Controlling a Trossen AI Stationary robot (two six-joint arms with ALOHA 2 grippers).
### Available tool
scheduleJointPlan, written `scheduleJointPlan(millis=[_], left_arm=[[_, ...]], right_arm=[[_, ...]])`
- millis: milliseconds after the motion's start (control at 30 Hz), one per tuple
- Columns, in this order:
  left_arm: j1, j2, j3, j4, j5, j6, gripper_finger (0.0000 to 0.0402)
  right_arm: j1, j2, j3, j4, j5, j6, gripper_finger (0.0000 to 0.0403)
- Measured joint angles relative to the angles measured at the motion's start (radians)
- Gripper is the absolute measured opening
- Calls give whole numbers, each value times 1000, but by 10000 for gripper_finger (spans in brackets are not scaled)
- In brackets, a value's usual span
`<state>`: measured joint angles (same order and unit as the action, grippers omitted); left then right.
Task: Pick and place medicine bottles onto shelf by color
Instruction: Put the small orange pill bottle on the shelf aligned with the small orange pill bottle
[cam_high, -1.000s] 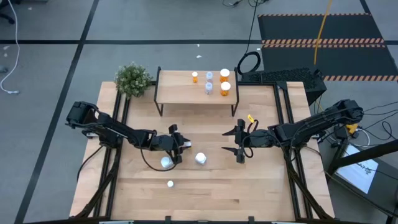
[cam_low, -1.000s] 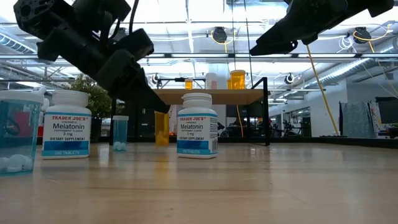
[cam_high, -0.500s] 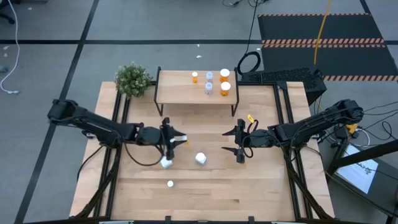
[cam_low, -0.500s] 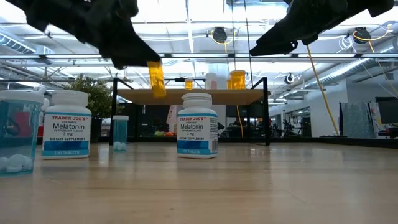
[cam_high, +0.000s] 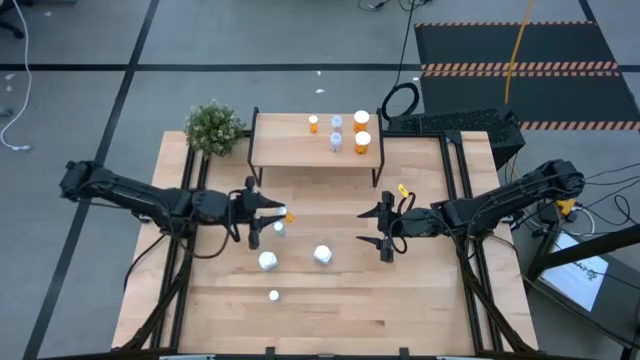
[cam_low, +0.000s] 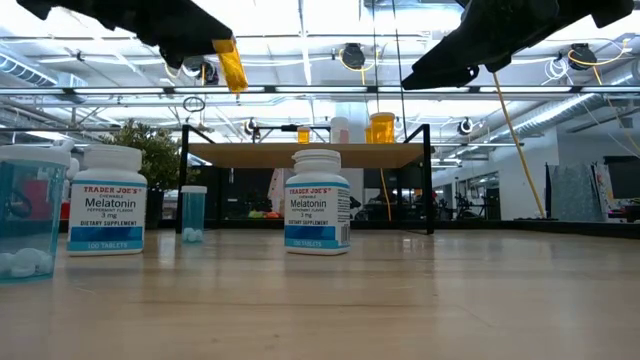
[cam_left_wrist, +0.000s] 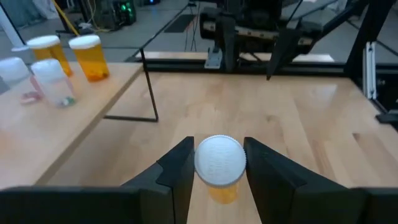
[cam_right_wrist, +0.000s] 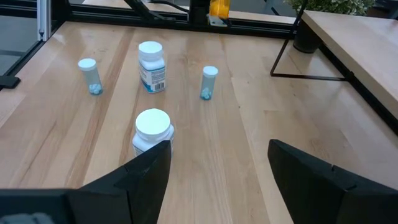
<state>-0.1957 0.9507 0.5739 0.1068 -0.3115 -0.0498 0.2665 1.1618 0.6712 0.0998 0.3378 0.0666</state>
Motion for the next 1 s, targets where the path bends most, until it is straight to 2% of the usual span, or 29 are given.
scheduleJointPlan(millis=[200, 600, 767, 1000], left_arm=[[0, -37, 0, -9, 0, 3, 136], [-10, -36, 0, -15, -3, 73, 136], [-10, -36, 0, -15, -6, 160, 136], [-9, -36, 0, 7, -84, 347, 136]], right_arm=[[0, 0, 0, 0, 0, -1, 265], [0, 0, 0, 1, 0, -1, 261], [0, 0, 0, 1, 0, 0, 234], [0, 0, 0, 4, 0, 11, 189]])
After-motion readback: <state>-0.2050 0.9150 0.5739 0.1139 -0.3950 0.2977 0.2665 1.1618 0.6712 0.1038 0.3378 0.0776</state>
